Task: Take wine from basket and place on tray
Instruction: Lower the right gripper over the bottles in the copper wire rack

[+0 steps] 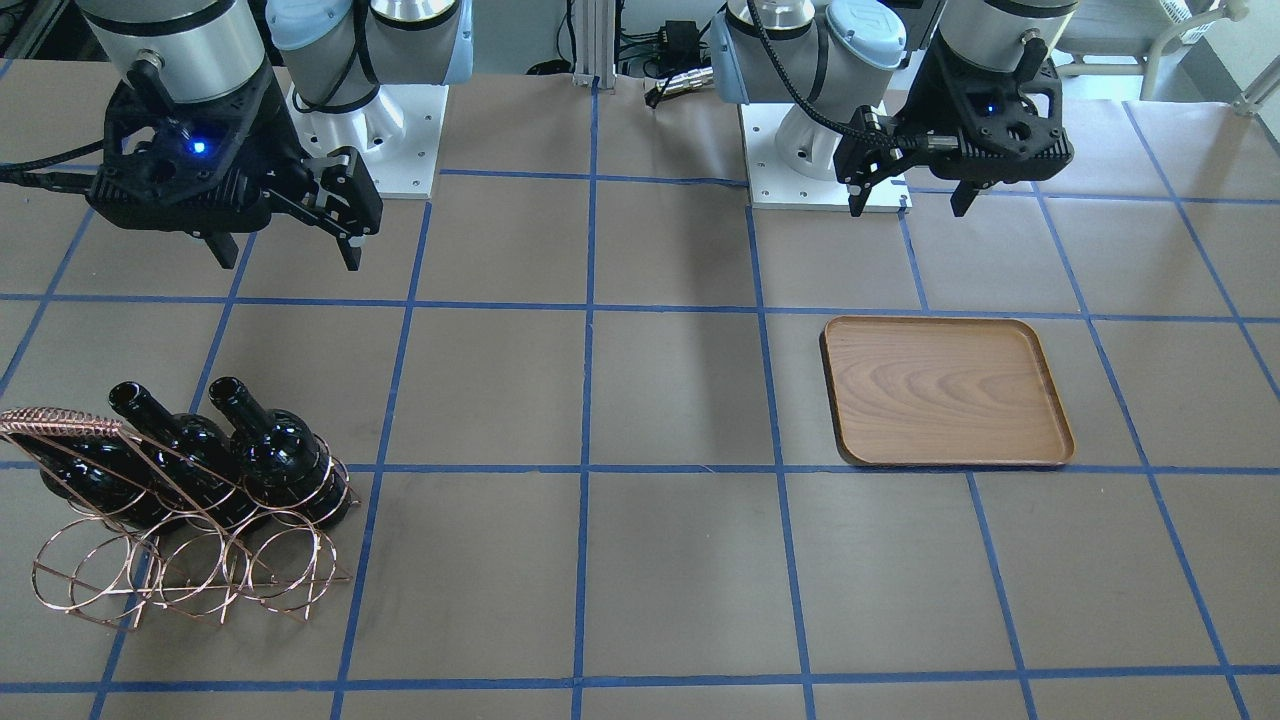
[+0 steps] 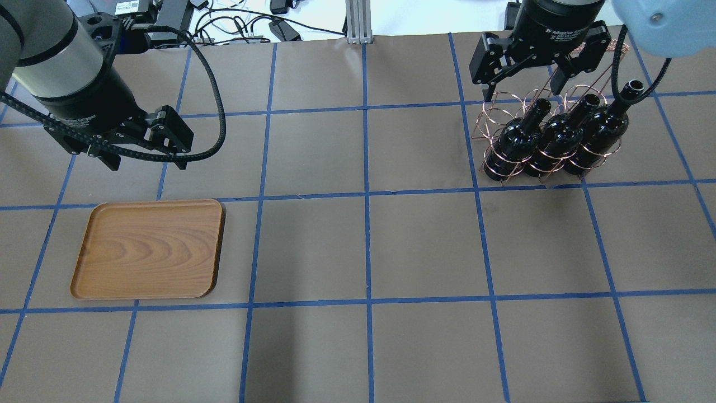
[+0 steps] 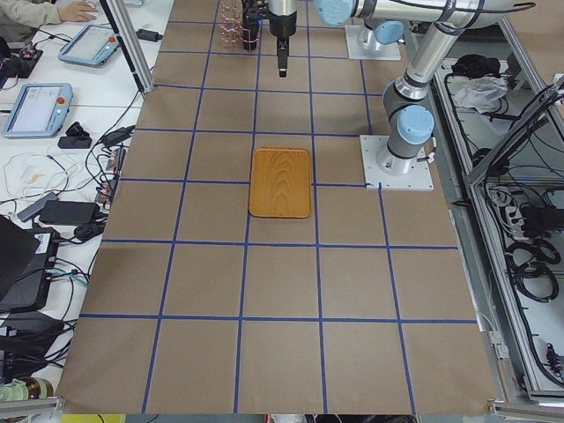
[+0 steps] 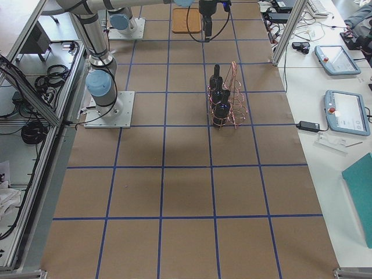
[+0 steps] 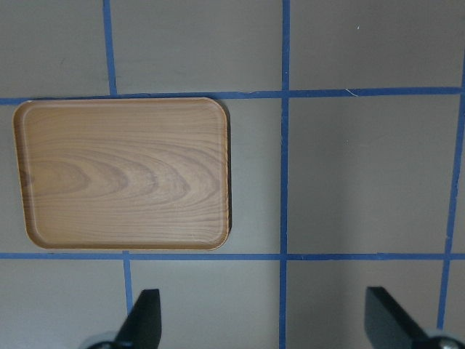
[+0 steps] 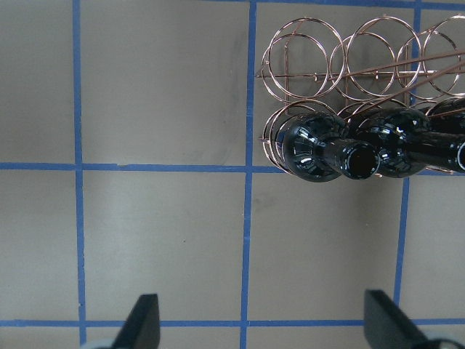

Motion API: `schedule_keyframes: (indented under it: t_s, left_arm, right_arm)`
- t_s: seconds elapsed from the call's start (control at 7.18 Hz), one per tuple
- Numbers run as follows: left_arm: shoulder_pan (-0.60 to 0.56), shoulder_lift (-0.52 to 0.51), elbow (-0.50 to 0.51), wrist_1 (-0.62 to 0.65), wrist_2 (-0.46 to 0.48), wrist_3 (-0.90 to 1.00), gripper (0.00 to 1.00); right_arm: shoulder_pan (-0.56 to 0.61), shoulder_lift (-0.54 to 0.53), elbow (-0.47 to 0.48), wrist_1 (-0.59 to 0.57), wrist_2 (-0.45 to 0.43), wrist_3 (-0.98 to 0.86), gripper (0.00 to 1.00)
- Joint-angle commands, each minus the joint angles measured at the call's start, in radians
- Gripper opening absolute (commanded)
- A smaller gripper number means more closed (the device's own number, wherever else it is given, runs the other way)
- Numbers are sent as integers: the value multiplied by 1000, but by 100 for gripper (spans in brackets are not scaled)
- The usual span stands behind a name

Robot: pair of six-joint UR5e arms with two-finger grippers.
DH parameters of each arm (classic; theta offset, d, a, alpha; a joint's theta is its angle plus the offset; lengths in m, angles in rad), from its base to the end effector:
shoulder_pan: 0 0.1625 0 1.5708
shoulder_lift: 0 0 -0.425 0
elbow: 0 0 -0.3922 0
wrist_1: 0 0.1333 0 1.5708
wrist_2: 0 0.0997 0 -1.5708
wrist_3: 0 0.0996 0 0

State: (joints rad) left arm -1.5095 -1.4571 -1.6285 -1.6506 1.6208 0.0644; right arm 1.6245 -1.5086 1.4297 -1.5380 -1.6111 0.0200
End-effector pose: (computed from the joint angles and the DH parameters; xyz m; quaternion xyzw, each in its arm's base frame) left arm -0.1011 -0.4477 0.5049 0.0018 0.9996 0.0135 0.0242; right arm 0.1571 -0.5139 0.5228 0.0164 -0.9994 0.0238 0.0193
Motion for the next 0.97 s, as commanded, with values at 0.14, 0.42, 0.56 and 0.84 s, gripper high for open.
schedule_keyframes:
  t_s: [0.14,0.42,0.56,0.84]
  left_arm:
    - [0,1,-1,0,1,0,100]
    - [0,3,-1,-2,2,0,100]
    - [0,3,-1,0,1,0,100]
    - [0,3,-1,0,1,0,100]
  right_arm:
    - [-6,-1,2,-1,2,-14,100]
    - [-47,1,8,9,-15,-105,100]
    - [-93,1,11,24,-15,-158,100]
    - [-158,-1,11,16,-18,-166,100]
